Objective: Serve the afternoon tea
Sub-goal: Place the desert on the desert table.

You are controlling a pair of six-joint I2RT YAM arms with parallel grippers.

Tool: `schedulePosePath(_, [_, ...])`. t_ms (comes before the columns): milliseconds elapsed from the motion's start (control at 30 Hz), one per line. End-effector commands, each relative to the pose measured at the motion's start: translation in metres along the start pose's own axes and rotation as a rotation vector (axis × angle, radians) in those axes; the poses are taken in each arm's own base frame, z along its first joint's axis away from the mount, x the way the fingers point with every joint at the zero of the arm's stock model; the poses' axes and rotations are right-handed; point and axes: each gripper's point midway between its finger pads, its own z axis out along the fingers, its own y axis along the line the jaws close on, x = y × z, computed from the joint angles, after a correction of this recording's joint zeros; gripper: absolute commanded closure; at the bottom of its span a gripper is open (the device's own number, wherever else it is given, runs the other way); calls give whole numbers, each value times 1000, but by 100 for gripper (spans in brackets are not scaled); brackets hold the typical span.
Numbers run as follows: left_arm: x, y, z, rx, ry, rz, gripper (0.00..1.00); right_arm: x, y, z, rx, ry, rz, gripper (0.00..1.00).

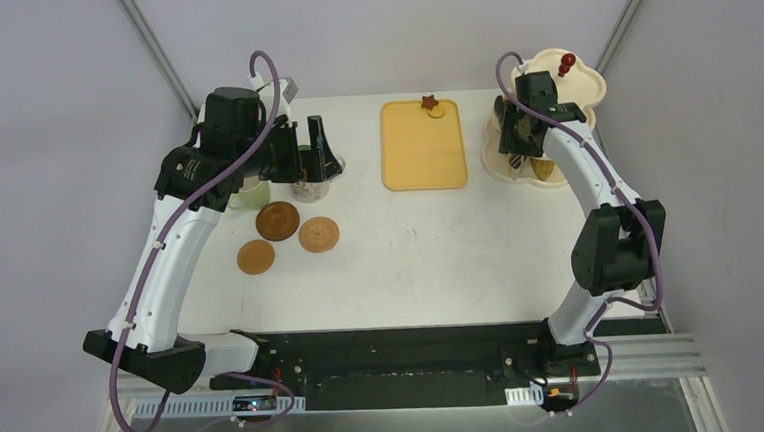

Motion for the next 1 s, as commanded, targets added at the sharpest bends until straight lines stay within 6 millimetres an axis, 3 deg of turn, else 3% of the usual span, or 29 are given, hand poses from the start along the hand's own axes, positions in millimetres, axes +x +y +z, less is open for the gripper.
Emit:
schedulePosePath(0, [-8, -10, -7, 31, -36, 21, 0, -15, -3, -7, 10, -58, 5, 55])
schedulePosePath(967, [-8, -9, -7, 31, -36, 22, 0, -10, -7, -4, 24, -60, -12, 49])
